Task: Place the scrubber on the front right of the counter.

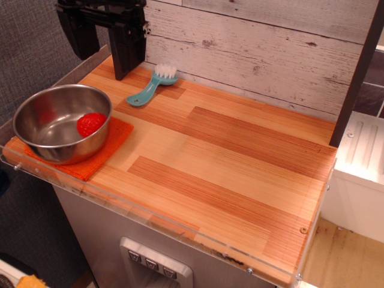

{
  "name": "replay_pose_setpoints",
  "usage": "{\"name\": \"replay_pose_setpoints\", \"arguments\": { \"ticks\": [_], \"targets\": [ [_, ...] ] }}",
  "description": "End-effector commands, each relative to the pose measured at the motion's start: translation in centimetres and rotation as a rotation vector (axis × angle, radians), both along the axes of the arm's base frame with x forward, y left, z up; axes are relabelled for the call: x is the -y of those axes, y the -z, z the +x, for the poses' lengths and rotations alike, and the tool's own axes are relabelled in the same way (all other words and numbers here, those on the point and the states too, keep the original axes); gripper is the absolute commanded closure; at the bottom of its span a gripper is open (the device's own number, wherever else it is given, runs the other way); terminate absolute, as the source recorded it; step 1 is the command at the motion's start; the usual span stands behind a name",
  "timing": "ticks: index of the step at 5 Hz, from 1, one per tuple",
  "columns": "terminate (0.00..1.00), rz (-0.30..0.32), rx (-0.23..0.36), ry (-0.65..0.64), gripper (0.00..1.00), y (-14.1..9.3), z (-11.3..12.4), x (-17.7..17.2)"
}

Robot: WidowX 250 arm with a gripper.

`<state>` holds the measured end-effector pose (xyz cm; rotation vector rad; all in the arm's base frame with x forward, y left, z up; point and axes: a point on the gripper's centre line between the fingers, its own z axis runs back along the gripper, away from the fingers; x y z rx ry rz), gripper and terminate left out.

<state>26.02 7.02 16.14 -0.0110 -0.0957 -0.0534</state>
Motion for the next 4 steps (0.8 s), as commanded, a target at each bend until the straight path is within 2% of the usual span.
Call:
{"name": "replay_pose_setpoints", "arguments": {
  "ticks": [1,2,4],
  "targets": [
    [0.00,0.000,0.000,0.000,0.00,0.0,0.0,0.0],
    [0.00,0.017,0.009,-0.047,0.00,0.7,3.3,-2.0],
    [0.00,0.122,0.023,-0.072,0.00,3.7,8.1,-5.0]
  ]
}}
